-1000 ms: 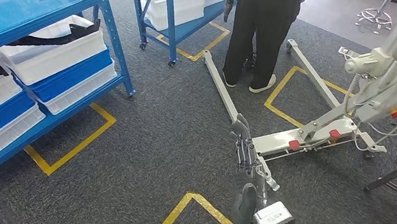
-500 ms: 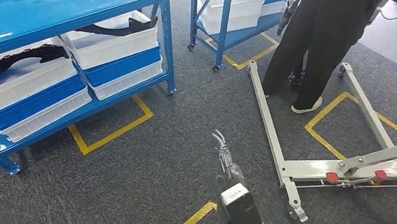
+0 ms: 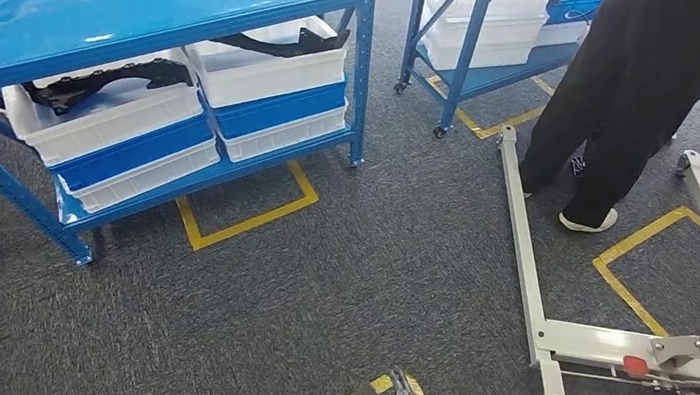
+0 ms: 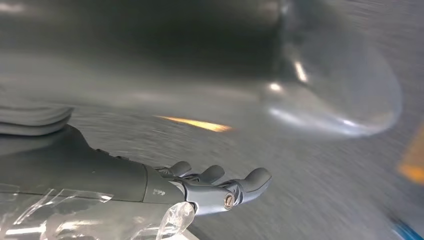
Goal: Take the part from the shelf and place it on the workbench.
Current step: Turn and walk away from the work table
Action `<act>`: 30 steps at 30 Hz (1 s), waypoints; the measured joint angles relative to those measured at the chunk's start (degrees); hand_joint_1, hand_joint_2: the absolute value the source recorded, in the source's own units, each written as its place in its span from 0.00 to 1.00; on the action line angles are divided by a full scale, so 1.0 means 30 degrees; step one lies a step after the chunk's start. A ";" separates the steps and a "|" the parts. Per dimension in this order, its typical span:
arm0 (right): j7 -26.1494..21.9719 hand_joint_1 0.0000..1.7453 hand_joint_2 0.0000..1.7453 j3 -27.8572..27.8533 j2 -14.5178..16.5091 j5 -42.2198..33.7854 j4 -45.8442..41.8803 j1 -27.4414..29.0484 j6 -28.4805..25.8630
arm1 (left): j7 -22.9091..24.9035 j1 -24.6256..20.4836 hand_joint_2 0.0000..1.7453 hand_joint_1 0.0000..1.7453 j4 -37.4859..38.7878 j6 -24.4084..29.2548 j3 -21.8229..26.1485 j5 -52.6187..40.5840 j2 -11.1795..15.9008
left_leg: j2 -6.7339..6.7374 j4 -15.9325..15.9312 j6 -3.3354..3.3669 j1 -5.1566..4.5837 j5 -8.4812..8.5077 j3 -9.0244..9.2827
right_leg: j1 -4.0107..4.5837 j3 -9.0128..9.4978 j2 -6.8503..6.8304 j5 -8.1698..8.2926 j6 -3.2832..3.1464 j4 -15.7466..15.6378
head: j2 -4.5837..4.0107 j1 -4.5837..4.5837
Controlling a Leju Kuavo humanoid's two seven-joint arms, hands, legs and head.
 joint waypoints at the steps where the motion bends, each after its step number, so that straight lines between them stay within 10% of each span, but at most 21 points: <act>1: 0.0135 0.00 0.00 0.0126 0.0133 0.0037 0.0843 0.0029 0.0027 | 0.0007 0.0001 0.00 0.00 0.0000 0.0000 -0.0040 -0.0002 0.0007 | -0.0162 -0.0018 0.0048 -0.0060 -0.0038 -0.0008 | 0.0014 0.0073 -0.0158 -0.0044 0.0095 -0.0047 | 0.0000 0.0006; 3: 0.0387 0.00 0.00 0.0295 0.0402 0.0055 0.2165 0.0029 0.0082 | 0.0013 0.0041 0.00 0.00 0.0000 0.0004 -0.0140 0.0000 0.0022 | -0.0560 -0.0172 0.0181 0.0004 -0.0020 0.0137 | -0.0009 0.0251 -0.0042 -0.0198 0.0269 -0.0039 | 0.0002 0.0011; 5: 0.0882 0.00 0.00 0.0436 0.0626 -0.0082 0.3464 0.0047 0.0271 | 0.0022 0.0002 0.00 0.00 0.0000 0.0017 -0.0251 -0.0011 0.0033 | -0.0985 -0.0373 0.0376 0.0189 0.0060 0.0418 | -0.0063 -0.0099 0.1109 -0.0924 0.0386 0.1064 | 0.0004 0.0040; 9: 0.2613 0.00 0.00 0.0652 0.0832 -0.0450 0.5625 0.0545 0.0650 | 0.0062 -0.0167 0.00 0.00 0.0000 0.0022 -0.0402 -0.0040 0.0020 | -0.2165 -0.0402 0.0551 0.0280 0.0039 0.0584 | -0.0150 -0.2517 0.2285 -0.2552 0.0524 0.5489 | 0.0002 0.0093; 14: 0.3725 0.00 0.00 0.0769 0.0987 -0.0730 0.7361 0.1007 0.1031 | 0.0160 -0.0079 0.00 0.00 0.0000 0.0029 -0.0424 -0.0035 0.0027 | -0.3553 -0.0135 0.0184 0.0368 -0.0204 0.0611 | -0.0366 -0.0882 0.3338 0.0310 0.0637 0.0865 | 0.0002 0.0129; 18: 0.4119 0.00 0.00 0.0834 0.1186 -0.0896 0.8229 0.0983 0.1368 | 0.0168 -0.0022 0.00 0.00 0.0000 0.0066 -0.0431 -0.0002 0.0085 | -0.3906 -0.0036 -0.0106 0.0413 -0.0343 0.0480 | -0.0306 -0.0569 0.3147 0.0495 0.0166 0.0179 | 0.0000 0.0133; 22: 0.4295 0.00 0.00 0.0869 0.1348 -0.0927 0.8816 0.1062 0.1541 | 0.0180 -0.0034 0.00 0.00 0.0000 0.0093 -0.0444 0.0007 0.0151 | -0.1924 0.3314 -0.0422 0.0400 -0.2114 -0.1082 | -0.0237 -0.0468 0.2215 0.0439 -0.0259 0.0137 | 0.0000 0.0013; 25: 0.4365 0.00 0.00 0.0902 0.1404 -0.0951 0.9204 0.1099 0.1565 | 0.0186 -0.0065 0.00 0.00 0.0000 0.0093 -0.0495 0.0005 0.0151 | -0.1477 0.5969 -0.0457 0.0430 -0.2890 -0.2466 | -0.0135 -0.0397 0.1344 0.0305 -0.0326 0.0140 | 0.0000 -0.0005; 30: 0.4425 0.00 0.00 0.0924 0.1627 -0.1000 0.9508 0.1047 0.1845 | 0.0188 -0.0140 0.00 0.00 0.0000 0.0095 -0.0616 -0.0011 0.0177 | 0.0442 0.0396 0.0210 -0.0029 -0.0537 0.0404 | 0.0036 0.0060 0.0169 -0.0029 -0.0135 0.0134 | 0.0000 -0.0013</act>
